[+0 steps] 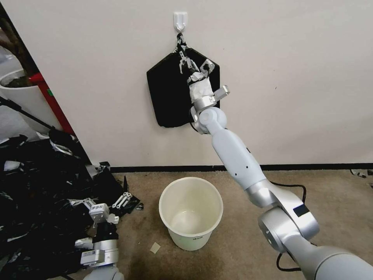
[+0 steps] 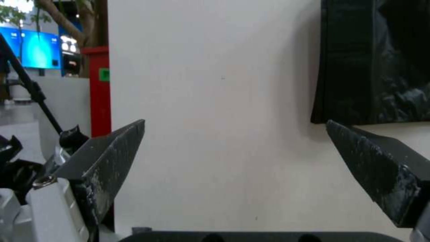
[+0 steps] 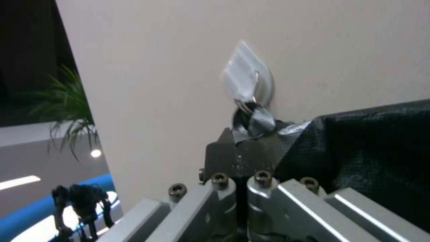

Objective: Place a trash bag onto the trash bin.

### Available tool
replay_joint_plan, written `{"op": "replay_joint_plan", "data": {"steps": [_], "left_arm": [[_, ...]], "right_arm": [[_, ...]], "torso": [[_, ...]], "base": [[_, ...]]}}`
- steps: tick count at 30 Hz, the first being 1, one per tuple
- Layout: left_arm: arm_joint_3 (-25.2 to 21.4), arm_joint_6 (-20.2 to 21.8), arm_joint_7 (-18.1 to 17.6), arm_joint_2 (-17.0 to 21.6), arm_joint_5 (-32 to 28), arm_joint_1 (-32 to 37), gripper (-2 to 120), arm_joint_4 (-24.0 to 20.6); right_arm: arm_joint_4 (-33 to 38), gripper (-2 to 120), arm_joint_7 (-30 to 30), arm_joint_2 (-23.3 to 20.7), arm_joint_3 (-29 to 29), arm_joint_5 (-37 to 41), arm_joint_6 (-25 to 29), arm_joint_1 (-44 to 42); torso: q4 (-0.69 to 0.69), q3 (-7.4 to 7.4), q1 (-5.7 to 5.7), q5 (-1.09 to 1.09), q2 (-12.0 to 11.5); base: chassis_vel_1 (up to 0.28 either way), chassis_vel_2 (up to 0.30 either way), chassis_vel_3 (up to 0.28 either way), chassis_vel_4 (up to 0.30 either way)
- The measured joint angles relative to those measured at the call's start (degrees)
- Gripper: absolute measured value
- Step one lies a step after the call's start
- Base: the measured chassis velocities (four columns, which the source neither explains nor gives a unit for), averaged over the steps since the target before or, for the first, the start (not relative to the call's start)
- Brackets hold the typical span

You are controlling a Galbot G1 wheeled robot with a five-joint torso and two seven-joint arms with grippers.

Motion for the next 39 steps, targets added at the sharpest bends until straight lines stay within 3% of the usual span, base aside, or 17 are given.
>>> {"op": "replay_joint_plan", "data": {"steps": [8,18,39], "left_arm": [[0.4,0.0,-0.1,-0.2,0.6,0.1,100,0.0],[-0.1,-0.3,-0.3,-0.3,0.7,0.2,100,0.0],[0.0,-0.1,-0.4,0.6,0.1,-1.0,100,0.9]], "right_arm": [[3.5,0,-0.5,0.1,1.5,0.6,0.0,-2.2],[12.6,0,-4.1,0.1,2.2,3.6,0.0,-7.6],[35.0,0,-9.4,-3.1,2.2,3.5,-0.1,-30.9]], "torso": [[0.00,0.00,0.00,0.00,0.0],[0.01,0.00,0.00,0.00,0.0],[0.00,-0.01,0.00,0.00,0.0]], "base": [[0.000,0.000,0.000,0.000],[0.000,0.000,0.000,0.000],[0.000,0.000,0.000,0.000]]}}
